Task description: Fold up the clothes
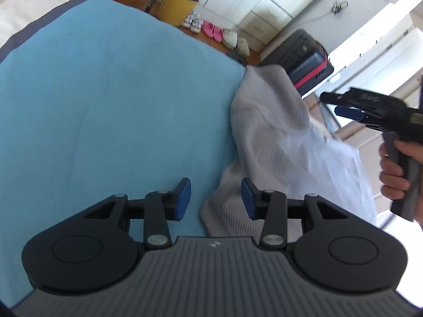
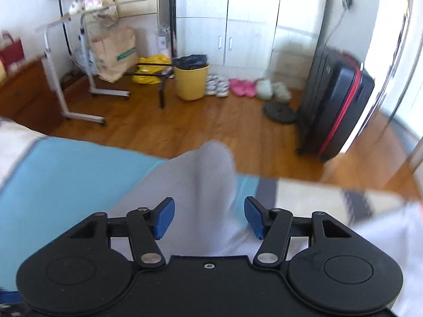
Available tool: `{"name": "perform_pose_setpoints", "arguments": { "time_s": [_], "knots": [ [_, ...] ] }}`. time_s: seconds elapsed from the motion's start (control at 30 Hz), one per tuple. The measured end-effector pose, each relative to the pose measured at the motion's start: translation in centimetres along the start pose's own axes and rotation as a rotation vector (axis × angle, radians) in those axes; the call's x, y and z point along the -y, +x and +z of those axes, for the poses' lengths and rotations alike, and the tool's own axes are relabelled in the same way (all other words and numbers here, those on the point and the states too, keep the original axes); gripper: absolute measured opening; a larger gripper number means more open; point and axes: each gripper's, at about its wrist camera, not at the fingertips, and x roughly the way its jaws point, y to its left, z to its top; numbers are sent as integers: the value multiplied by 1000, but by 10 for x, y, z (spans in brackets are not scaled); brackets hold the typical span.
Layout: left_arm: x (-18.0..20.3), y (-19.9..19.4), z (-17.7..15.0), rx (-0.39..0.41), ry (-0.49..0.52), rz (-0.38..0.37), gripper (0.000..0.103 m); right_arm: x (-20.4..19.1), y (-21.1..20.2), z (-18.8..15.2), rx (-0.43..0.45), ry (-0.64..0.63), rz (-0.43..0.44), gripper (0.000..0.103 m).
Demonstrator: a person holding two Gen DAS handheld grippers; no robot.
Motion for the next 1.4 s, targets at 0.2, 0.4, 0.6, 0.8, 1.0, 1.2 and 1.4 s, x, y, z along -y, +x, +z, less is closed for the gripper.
{"name": "perform_pose_setpoints", "arguments": {
  "time_s": [0.2,0.4,0.6,0.8,1.0,1.2,1.4],
  "knots": [
    [3,-23,-22,-49,23,18,41,-25,-36,-48,-38,43,176,64],
    [-3,-45,-51,-91,-10,-27,41,-58,-120,-139,-56,-144,275,63],
    [-13,-67,-83,-129,-63,-96,41,-102,-183,-234,-73,-281,262,63],
    [-23,-89,-115,-167,-117,-165,41,-166,-190,-286,-120,-568,235,63],
    [-36,-98,-112,-84,-158,-188,41,-187,-157,-282,-91,-708,104,8],
    [-39,-89,-96,-38,-151,-163,44,-120,-168,-238,-49,-309,116,6],
    [-19,-63,-75,-13,-70,-130,47,-86,-165,-233,-33,-261,36,6]
  ]
}}
